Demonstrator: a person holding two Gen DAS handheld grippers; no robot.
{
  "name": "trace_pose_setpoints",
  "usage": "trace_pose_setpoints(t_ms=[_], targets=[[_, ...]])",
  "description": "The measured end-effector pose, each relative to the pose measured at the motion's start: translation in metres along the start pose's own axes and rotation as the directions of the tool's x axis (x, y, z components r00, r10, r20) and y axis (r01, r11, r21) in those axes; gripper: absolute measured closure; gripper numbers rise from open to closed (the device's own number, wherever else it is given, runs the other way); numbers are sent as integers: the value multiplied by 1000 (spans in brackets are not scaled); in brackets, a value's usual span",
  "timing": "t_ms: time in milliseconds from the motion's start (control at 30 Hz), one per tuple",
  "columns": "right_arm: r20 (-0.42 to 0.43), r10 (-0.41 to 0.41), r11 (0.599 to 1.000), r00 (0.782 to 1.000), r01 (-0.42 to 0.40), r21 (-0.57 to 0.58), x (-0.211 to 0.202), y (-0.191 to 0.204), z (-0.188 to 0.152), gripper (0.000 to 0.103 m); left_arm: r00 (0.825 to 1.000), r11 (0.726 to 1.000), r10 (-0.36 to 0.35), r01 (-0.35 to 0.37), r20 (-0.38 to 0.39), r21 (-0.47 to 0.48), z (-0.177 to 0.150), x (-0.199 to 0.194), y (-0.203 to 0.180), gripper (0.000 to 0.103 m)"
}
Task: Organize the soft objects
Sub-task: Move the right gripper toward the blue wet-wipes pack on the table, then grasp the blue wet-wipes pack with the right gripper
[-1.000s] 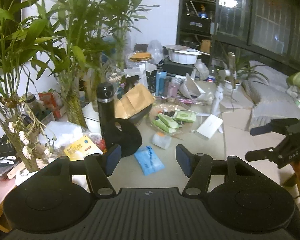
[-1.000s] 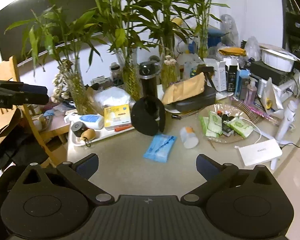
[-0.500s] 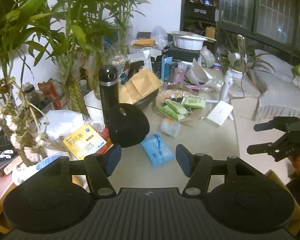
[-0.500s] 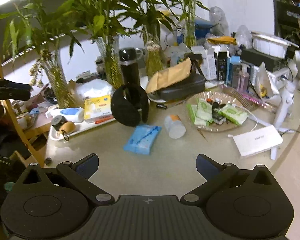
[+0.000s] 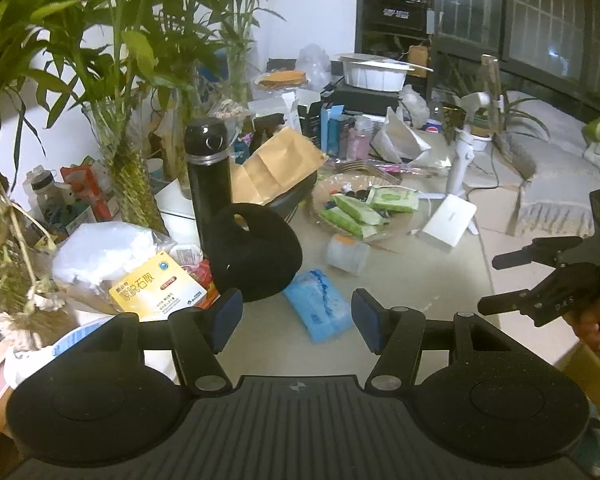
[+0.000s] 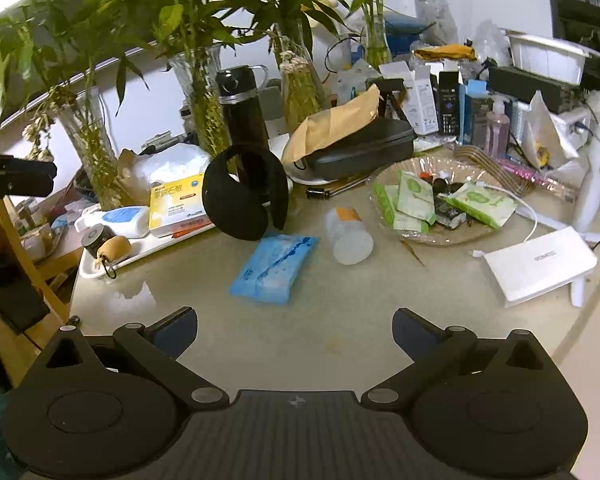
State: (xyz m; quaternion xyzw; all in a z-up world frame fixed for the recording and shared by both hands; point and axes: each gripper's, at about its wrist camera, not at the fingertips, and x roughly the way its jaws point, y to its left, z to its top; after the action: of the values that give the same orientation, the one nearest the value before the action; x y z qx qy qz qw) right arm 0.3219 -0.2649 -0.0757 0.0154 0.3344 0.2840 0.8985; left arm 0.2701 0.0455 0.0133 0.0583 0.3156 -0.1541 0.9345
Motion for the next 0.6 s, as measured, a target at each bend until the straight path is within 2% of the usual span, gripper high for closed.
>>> trace_pose_setpoints(t_ms=[300, 467, 600], targets=[[-9, 66, 998, 998, -66, 9, 43, -3, -4, 0, 996, 994, 84, -81, 33, -72, -7, 41, 18, 44], [-1, 73, 997, 997, -73, 23, 66, -7, -4, 0, 994, 993, 100, -98, 34, -66, -12, 63, 21, 44], [-4, 61, 998, 998, -61, 19, 85, -10, -4, 0, 989, 986, 143, -140, 35, -86, -21, 76, 27, 44]])
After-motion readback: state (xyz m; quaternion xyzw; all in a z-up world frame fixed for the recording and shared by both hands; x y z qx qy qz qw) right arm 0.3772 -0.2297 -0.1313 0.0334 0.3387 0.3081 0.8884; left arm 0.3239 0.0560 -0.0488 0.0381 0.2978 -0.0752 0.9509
